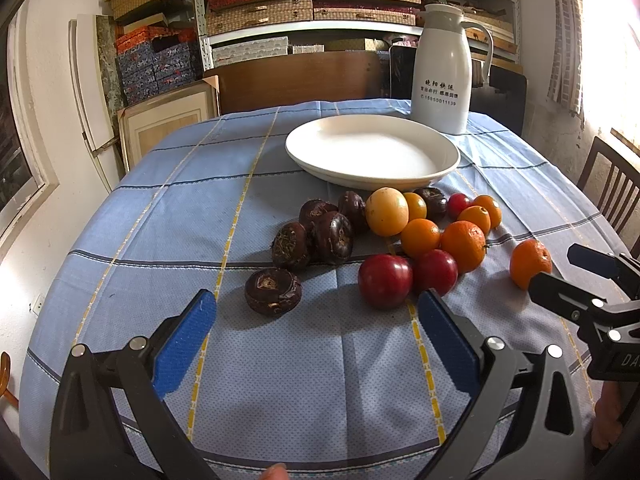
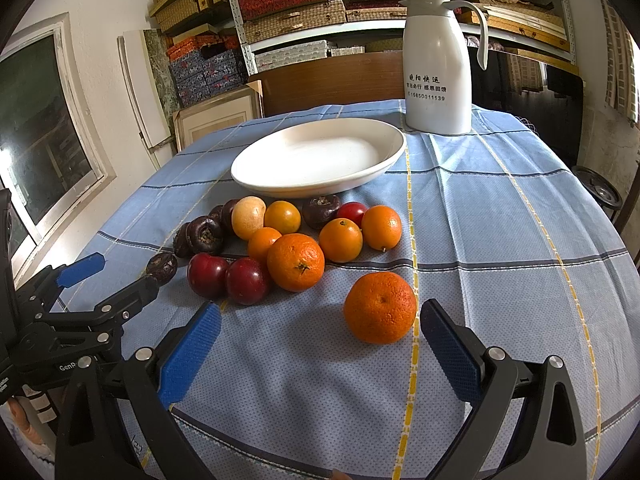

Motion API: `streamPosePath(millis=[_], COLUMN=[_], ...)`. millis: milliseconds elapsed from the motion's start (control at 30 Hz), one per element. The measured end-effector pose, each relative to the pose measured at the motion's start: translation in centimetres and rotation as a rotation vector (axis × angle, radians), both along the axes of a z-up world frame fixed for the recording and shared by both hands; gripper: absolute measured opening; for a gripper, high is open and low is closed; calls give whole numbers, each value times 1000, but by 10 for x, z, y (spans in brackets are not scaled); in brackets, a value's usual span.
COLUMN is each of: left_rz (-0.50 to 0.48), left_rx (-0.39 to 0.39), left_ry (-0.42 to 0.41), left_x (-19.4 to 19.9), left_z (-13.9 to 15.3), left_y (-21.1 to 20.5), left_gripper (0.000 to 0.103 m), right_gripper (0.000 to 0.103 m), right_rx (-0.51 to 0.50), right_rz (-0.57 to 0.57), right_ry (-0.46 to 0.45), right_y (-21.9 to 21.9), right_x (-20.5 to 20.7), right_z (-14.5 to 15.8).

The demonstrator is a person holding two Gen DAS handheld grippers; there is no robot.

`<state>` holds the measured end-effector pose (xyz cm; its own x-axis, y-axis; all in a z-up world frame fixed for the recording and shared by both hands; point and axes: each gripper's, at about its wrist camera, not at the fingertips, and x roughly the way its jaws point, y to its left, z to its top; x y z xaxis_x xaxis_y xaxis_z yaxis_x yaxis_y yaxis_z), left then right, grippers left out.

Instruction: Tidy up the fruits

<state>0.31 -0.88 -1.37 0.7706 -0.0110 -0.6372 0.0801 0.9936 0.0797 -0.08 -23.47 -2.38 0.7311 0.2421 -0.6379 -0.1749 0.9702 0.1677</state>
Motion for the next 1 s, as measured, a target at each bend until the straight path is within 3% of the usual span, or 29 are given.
streamPosePath(millis=[567,1000], left_rz=[-7,-41], left_rx=[9,49], left_ry=[29,266], left_x=[3,30], left_z=[-4,-36], left_y=[-1,-2], left_gripper=[99,99], right_gripper=[100,100], right_rx=[-10,-80], right_rz=[11,53], right_ry=[2,209], right_y=[1,-11], right_x=[0,17], right_z=[-1,-30])
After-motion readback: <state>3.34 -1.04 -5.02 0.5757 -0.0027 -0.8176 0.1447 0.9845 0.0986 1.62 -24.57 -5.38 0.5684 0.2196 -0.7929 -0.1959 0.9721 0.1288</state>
